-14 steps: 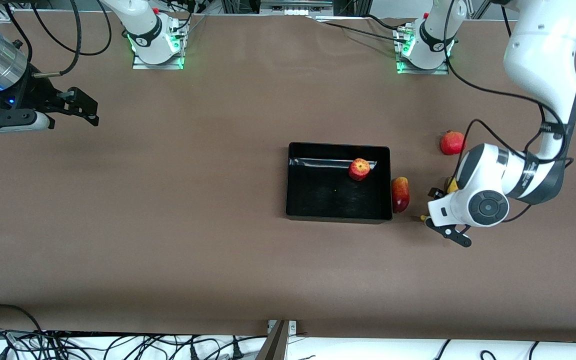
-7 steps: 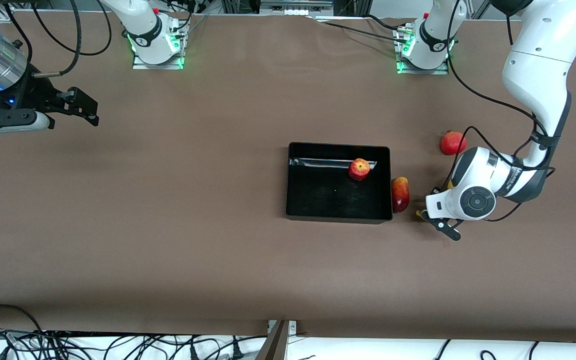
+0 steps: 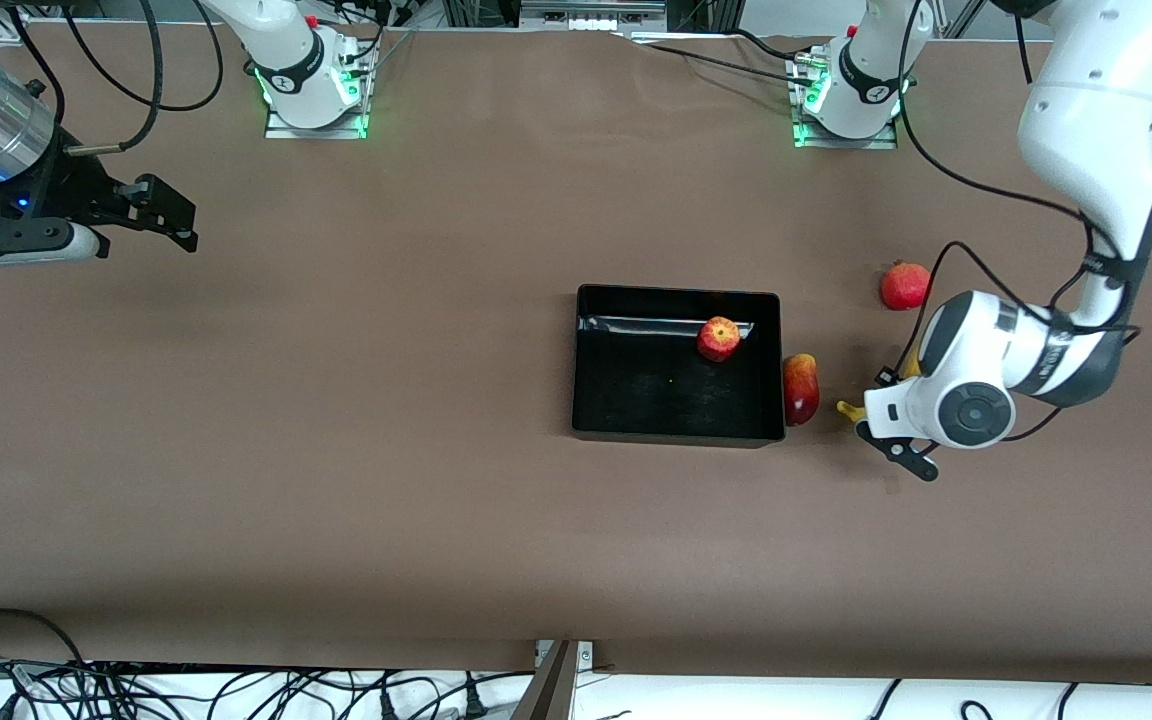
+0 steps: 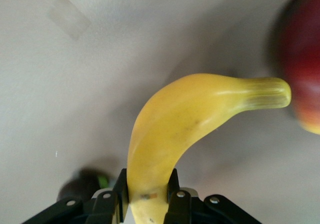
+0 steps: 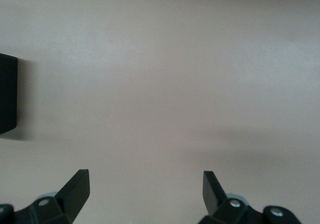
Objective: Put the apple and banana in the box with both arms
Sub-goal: 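Lower the left gripper onto the yellow banana and grasp it, then carry the yellow banana into the black box and release it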
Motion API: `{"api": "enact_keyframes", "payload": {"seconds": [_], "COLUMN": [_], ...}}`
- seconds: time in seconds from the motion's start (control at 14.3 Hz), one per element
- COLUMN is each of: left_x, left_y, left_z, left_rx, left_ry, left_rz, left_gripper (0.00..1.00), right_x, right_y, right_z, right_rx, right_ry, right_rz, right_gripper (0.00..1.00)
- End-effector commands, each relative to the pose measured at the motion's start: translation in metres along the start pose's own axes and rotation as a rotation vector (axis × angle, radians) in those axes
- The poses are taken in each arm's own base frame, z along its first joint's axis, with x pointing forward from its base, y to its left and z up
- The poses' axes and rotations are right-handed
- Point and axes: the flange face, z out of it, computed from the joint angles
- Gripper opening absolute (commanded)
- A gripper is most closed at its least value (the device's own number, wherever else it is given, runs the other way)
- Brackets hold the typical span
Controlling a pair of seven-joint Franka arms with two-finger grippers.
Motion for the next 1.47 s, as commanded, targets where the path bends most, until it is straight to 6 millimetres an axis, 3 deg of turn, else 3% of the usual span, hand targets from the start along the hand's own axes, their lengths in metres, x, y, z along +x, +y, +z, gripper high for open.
{"api": "enact_keyframes", "payload": {"seconds": [0.0, 0.14, 0.28, 0.42, 0.56, 0.84, 0.98, 1.19, 1.4], "left_x": [-0.001, 0.017, 0.048, 0.072, 0.091, 0.119, 0.132, 0.136, 0.137], "left_y": [0.031, 0.079, 0.157, 0.217, 0.249, 0.298, 0.293, 0.298, 0.299], "left_z": [-0.082, -0.111, -0.124, -0.124, -0.117, -0.081, -0.055, -0.042, -0.036], "left_rx": [-0.119, -0.132, -0.114, -0.11, -0.126, -0.151, -0.177, -0.206, -0.283], "left_ry": [0.078, 0.133, 0.155, 0.154, 0.196, 0.21, 0.208, 0.18, 0.145], "left_rz": [-0.009, 0.068, 0.154, 0.008, -0.122, -0.185, -0.187, -0.225, -0.323], "left_gripper": [0.1, 0.1, 0.08, 0.08, 0.08, 0.08, 0.11, 0.11, 0.18], "right_x": [-0.002, -0.002, -0.002, -0.003, -0.003, -0.004, -0.004, -0.004, -0.004], "right_y": [0.001, 0.0, 0.001, -0.001, 0.0, 0.0, 0.0, 0.0, 0.0], "right_z": [-0.006, -0.006, -0.006, -0.007, -0.007, -0.008, -0.008, -0.008, -0.008], "right_rx": [0.004, 0.002, 0.002, 0.002, 0.002, 0.003, 0.003, 0.003, 0.003], "right_ry": [0.0, 0.0, 0.0, 0.0, 0.002, 0.0, 0.0, 0.0, 0.0], "right_rz": [0.006, 0.006, 0.002, 0.003, 0.0, -0.004, -0.006, -0.006, -0.004], "right_gripper": [1.0, 1.0, 1.0, 1.0, 1.0, 1.0, 1.0, 1.0, 1.0]}}
